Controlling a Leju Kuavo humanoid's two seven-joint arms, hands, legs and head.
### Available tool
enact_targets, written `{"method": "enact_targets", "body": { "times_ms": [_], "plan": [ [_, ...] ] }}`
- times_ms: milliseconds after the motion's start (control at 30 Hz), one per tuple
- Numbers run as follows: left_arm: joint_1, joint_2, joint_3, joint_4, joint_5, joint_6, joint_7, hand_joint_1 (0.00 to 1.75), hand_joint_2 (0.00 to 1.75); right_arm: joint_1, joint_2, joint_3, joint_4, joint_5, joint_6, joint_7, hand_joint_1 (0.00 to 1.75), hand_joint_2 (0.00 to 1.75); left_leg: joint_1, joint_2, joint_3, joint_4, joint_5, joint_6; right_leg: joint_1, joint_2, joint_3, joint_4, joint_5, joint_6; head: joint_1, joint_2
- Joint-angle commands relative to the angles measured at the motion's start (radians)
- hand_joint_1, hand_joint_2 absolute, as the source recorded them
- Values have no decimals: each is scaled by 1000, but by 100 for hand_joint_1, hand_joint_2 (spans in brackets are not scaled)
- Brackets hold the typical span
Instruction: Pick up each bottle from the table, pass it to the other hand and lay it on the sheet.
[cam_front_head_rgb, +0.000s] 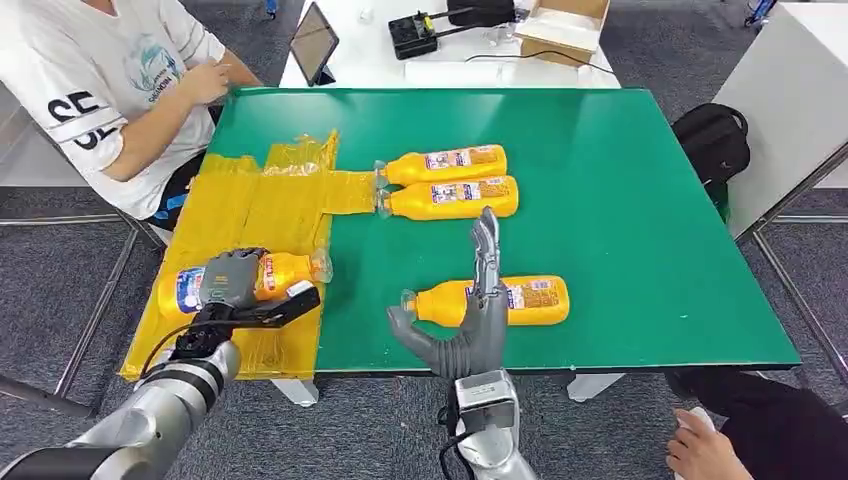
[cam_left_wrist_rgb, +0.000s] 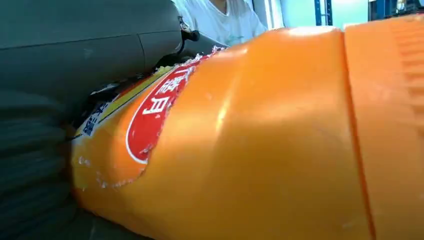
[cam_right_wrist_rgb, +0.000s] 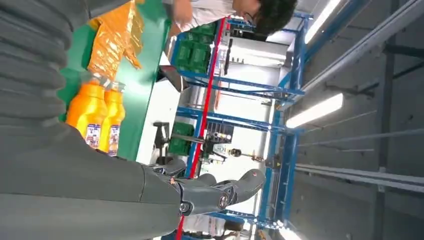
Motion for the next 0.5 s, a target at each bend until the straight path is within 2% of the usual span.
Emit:
{"method": "enact_targets", "body": {
  "times_ms": [33, 267, 400, 500],
  "plan": [
    [-6, -3, 102, 83, 114, -52, -64, 0, 175, -9, 32, -7, 114, 1, 5, -33, 0, 175, 0, 3, 8, -2, -3, 1, 1, 2, 7, -2, -2, -4, 0, 0],
    [-12, -42, 252, 71, 278, -188, -209, 0, 175, -26, 43, -20, 173, 8, 37, -33, 0, 175, 0, 2, 8, -2, -2, 1, 1, 1, 6, -1, -1, -3, 0, 0],
    [-15, -52, 302, 63, 341, -257, -282, 0, 175, -30, 46, -31, 191, 8, 51, -33, 0, 175, -1, -3, 7, -1, 0, 1, 0, -2, 7, -1, -1, -2, 0, 0],
    [-15, -52, 302, 63, 341, -257, -282, 0, 175, -30, 46, -31, 191, 8, 51, -33, 0, 175, 0, -2, 10, -2, -1, 1, 1, -2, 11, -2, -1, -4, 0, 0]
  ]
}}
